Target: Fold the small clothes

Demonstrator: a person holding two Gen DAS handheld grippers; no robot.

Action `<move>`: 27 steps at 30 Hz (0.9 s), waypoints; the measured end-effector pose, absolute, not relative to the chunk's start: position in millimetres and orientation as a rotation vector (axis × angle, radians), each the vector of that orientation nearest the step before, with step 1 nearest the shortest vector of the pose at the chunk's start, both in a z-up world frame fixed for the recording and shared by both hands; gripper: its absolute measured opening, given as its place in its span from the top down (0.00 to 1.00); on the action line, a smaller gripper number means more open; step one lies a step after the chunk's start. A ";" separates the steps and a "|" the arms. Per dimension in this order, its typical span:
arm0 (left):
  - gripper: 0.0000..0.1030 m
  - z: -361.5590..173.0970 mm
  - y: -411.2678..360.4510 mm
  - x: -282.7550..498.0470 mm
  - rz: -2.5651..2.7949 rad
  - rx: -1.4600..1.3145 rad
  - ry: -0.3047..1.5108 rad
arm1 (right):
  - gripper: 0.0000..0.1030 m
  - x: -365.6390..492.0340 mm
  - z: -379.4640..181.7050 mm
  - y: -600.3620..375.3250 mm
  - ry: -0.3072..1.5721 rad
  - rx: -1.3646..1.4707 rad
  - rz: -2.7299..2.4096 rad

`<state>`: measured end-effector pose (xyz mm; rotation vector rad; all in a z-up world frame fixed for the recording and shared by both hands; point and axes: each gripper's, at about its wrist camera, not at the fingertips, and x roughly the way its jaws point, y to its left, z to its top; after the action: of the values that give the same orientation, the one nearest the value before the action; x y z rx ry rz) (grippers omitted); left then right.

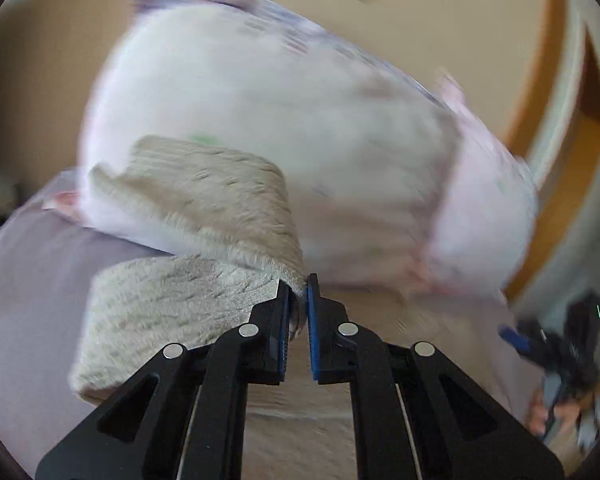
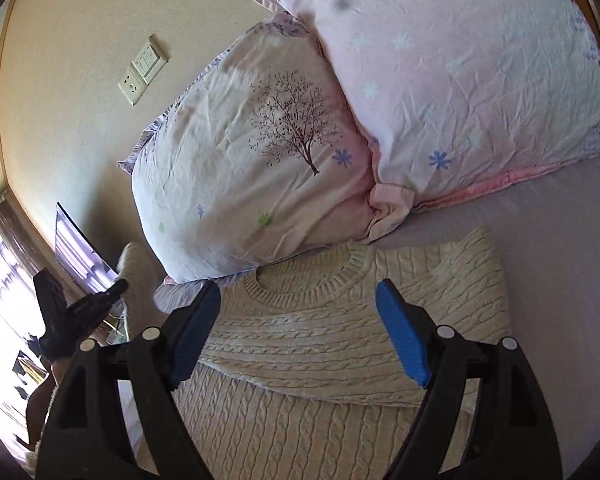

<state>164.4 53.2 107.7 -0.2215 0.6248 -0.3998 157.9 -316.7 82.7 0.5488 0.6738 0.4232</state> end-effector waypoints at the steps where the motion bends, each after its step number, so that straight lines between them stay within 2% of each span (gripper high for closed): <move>1: 0.92 95.2 10.9 162.3 -0.495 -0.145 0.685 | 0.22 163.5 75.2 -316.0 0.706 0.566 0.412; 3: 0.90 65.0 -52.0 152.3 -0.629 -0.006 0.809 | 0.23 173.2 58.0 -318.9 0.784 0.595 0.361; 5: 0.89 48.4 -70.2 140.6 -0.679 0.048 0.865 | 0.36 178.7 42.1 -327.5 0.855 0.635 0.328; 6: 0.83 47.7 -64.3 135.2 -0.685 0.033 0.865 | 0.39 180.4 35.7 -332.0 0.880 0.648 0.312; 7: 0.75 50.2 -51.3 130.5 -0.672 0.002 0.853 | 0.44 182.2 30.9 -335.0 0.897 0.650 0.294; 8: 0.51 55.4 -32.6 125.1 -0.635 -0.040 0.829 | 0.52 183.9 26.8 -336.9 0.915 0.646 0.271; 9: 0.32 61.0 -13.5 118.1 -0.586 -0.076 0.794 | 0.57 185.2 23.4 -338.4 0.928 0.647 0.247; 10: 0.29 67.2 6.3 111.7 -0.530 -0.101 0.758 | 0.66 185.2 21.2 -340.3 0.930 0.658 0.219; 11: 0.29 71.5 27.8 103.6 -0.476 -0.111 0.738 | 0.72 183.7 20.6 -343.3 0.917 0.675 0.187; 12: 0.29 74.2 45.3 95.4 -0.422 -0.116 0.733 | 0.73 180.7 22.2 -346.3 0.885 0.682 0.151; 15: 0.26 67.6 95.6 74.4 -0.304 -0.182 0.764 | 0.70 173.6 30.2 -351.2 0.808 0.633 0.046; 17: 0.26 55.6 118.5 59.0 -0.266 -0.232 0.816 | 0.66 178.7 25.4 -349.4 0.841 0.627 0.046; 19: 0.26 42.9 134.3 46.8 -0.244 -0.266 0.853 | 0.67 189.0 13.9 -342.2 0.911 0.597 0.047; 20: 0.26 36.5 137.5 41.9 -0.242 -0.278 0.864 | 0.71 190.7 11.1 -339.1 0.906 0.566 0.048; 21: 0.26 31.6 140.3 37.2 -0.248 -0.293 0.874 | 0.91 189.9 13.3 -336.1 0.881 0.534 0.066; 27: 0.26 17.7 139.0 16.1 -0.351 -0.387 0.879 | 0.92 164.5 35.5 -383.4 0.771 0.638 -0.064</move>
<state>16.1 139.0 17.7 -0.3870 0.8787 -0.3510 164.5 -383.4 35.5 0.6380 0.7712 -0.0639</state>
